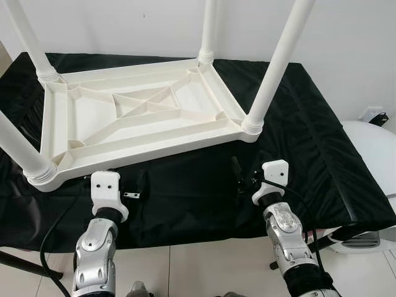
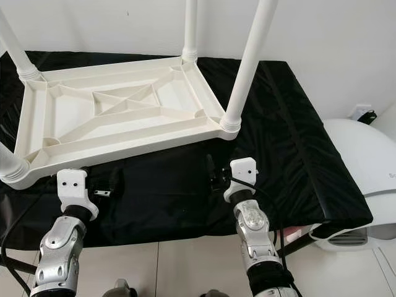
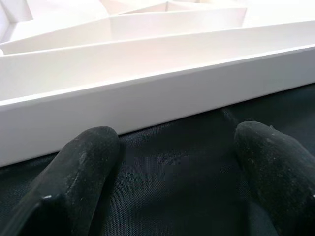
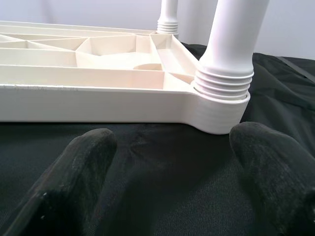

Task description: Building children table

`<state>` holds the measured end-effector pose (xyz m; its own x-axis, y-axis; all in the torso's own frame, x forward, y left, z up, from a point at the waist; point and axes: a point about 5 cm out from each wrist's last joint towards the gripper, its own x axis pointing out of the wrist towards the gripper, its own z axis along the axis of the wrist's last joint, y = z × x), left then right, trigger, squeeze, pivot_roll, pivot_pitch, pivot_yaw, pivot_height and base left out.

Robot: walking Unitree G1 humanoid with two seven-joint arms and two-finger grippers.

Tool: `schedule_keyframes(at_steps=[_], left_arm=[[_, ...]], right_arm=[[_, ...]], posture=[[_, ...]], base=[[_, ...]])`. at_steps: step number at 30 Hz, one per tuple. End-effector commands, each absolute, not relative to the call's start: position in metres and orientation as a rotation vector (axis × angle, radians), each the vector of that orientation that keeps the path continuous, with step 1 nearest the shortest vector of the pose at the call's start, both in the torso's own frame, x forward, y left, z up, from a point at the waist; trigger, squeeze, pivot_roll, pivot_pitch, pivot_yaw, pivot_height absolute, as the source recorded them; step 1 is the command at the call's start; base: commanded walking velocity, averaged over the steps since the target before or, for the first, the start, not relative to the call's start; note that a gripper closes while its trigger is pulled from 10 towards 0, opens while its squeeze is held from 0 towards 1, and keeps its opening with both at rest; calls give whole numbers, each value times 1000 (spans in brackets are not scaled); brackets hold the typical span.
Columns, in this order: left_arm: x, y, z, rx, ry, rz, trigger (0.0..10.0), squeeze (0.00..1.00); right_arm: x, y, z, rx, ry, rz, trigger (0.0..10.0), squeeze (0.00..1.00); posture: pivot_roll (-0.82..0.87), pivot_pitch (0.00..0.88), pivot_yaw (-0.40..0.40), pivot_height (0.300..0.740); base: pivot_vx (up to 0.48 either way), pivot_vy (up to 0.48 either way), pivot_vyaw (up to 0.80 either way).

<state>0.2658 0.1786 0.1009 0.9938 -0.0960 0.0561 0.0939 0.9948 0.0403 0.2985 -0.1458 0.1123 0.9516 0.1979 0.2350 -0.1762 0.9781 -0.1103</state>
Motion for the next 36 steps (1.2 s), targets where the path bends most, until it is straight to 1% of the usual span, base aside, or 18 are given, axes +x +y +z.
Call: schedule_keyframes(at_steps=[1,24,36], left_arm=[[263,177,95,0,-43,73,10000,0],[265,177,98,15,-61,58,10000,0],[280,177,111,63,-102,12,10000,0]], right_arm=[[297,-150,111,-82,-249,179,10000,0],[297,-151,113,-82,-256,180,10000,0],[297,-149,118,-83,-275,183,10000,0]], posture=[[84,84,-49,740],[85,94,-51,740],[76,104,-43,740]], base=[[0,0,0],[0,0,0],[0,0,0]])
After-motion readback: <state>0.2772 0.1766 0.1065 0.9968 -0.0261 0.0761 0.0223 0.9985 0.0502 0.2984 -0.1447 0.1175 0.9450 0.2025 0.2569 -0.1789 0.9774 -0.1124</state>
